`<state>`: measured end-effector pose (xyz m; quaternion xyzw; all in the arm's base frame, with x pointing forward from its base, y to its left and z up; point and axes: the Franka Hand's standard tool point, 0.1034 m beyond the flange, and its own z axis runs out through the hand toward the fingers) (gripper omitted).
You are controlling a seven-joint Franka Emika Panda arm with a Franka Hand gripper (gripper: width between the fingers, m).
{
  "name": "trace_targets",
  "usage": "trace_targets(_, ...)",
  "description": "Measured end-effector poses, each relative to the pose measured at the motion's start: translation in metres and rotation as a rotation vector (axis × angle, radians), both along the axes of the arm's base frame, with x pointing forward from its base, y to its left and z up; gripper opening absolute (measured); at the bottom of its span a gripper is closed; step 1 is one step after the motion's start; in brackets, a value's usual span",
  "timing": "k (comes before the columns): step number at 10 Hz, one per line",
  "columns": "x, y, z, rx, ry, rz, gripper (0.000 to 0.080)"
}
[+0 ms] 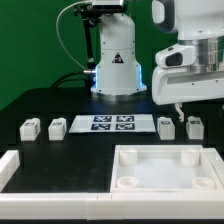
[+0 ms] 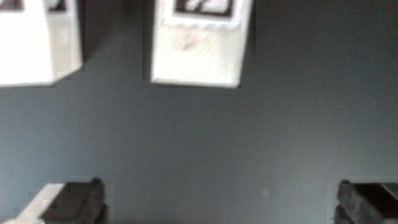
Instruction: Assemble one leg
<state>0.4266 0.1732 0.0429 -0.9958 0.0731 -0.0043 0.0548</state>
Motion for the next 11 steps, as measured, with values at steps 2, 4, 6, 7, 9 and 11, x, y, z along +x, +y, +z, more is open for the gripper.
trace_targets(2, 0.000, -0.002, 0.000, -0.005, 0.027, 0.042, 0.0649)
trace_targets(4, -0.006, -0.004, -0.001, -0.013, 0.090, 0.059, 0.0649)
trace_targets(6, -0.012, -0.007, -0.003, -0.023, 0.295, 0.047, 0.0649)
trace_targets(7, -0.017, -0.009, -0.007, -0.026, 0.413, 0.062, 0.0649)
trace_targets(9, -0.013, -0.003, -0.007, -0.032, 0.576, 0.060, 0.0649)
trace_targets(11, -0.017, -0.005, -0.007, -0.030, 0.723, 0.086, 0.0649)
